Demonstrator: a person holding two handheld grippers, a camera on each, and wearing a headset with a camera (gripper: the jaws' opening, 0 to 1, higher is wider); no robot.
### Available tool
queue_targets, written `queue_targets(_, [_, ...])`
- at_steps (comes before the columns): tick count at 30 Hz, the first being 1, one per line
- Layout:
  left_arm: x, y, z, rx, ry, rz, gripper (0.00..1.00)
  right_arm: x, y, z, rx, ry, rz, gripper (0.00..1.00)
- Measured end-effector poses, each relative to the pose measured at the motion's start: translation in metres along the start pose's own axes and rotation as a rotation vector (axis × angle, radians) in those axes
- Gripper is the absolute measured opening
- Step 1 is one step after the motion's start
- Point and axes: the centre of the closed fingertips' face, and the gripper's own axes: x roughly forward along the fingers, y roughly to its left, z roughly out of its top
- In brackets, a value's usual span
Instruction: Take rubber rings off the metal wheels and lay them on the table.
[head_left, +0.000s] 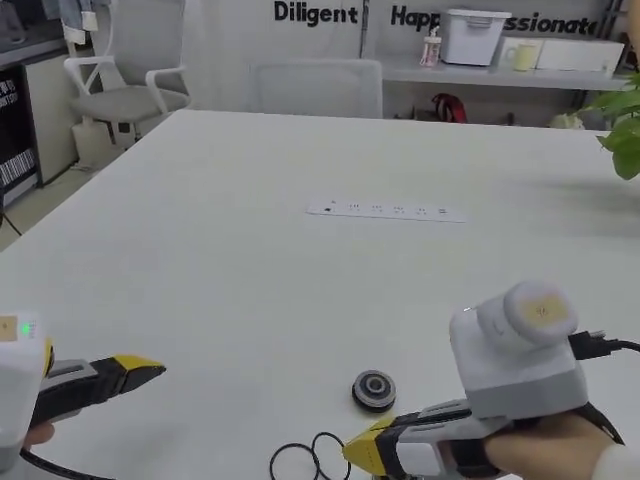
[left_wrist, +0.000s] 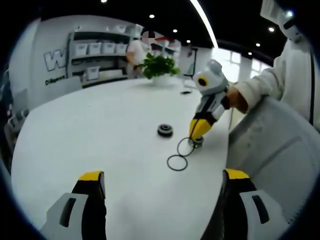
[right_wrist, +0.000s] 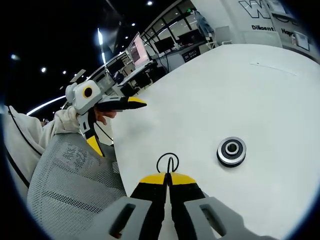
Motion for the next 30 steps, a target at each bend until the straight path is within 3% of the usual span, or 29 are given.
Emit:
queue_targets(26, [0.000,-0.001,-0.003,0.002,0.015,-0.002,0.97,0.004,-0.015,-0.006,-0.051,0.025,-0.071,0.00])
queue_targets(30, [0.000,-0.001,-0.003,0.002,0.012,0.001,0.97,0.005,-0.019,-0.008,-0.072,0.033,-0.087,0.05])
